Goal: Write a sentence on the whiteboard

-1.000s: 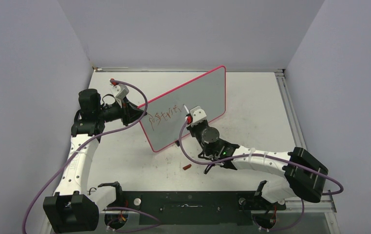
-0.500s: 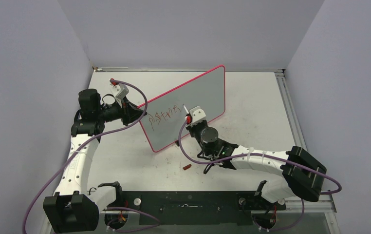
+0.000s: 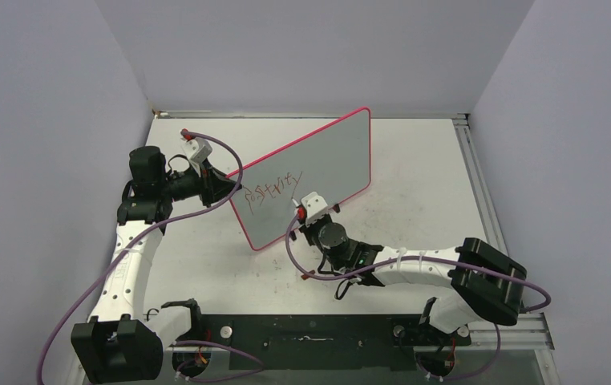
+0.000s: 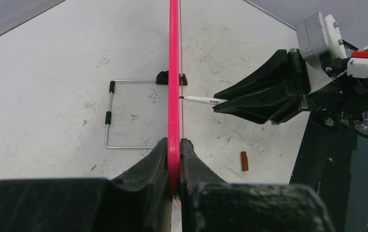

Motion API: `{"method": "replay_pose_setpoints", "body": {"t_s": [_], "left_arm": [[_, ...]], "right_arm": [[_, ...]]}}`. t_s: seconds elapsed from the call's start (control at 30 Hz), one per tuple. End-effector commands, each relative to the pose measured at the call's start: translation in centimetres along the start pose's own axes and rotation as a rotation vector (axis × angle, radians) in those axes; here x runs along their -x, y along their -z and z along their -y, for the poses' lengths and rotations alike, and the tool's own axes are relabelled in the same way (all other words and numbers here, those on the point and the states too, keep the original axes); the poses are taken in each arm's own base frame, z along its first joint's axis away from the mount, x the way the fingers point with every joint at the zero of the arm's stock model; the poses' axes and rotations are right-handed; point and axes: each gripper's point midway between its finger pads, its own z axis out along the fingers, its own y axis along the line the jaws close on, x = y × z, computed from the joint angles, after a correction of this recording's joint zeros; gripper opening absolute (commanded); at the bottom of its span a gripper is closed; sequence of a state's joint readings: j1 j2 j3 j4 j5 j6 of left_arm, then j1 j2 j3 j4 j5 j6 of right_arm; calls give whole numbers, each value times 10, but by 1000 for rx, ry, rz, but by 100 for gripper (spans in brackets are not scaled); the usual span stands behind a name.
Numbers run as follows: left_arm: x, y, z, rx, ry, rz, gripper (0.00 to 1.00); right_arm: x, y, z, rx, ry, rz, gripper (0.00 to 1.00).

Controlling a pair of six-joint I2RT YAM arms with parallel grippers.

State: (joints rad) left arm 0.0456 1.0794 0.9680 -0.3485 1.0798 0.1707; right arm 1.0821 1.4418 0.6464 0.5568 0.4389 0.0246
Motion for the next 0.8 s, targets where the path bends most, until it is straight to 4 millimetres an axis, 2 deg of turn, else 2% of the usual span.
{"method": "replay_pose_setpoints", "body": {"t_s": [0.0,0.23,0.53,0.77], "left_arm": [[-3,1,3,-9,-24,-16,0],[-2,1,3,-10,-25,-15,0],[-2,1,3,-7,-26,-15,0],[-3,1,2,-7,-24,-16,0]], "right_arm": [[-8,0,-15,47,-38,-12,5],[4,5,-14,47,-34,17,5],[45,22,-2,47,-63,102,5],[57,27,25,0,-56,119,5]]}}
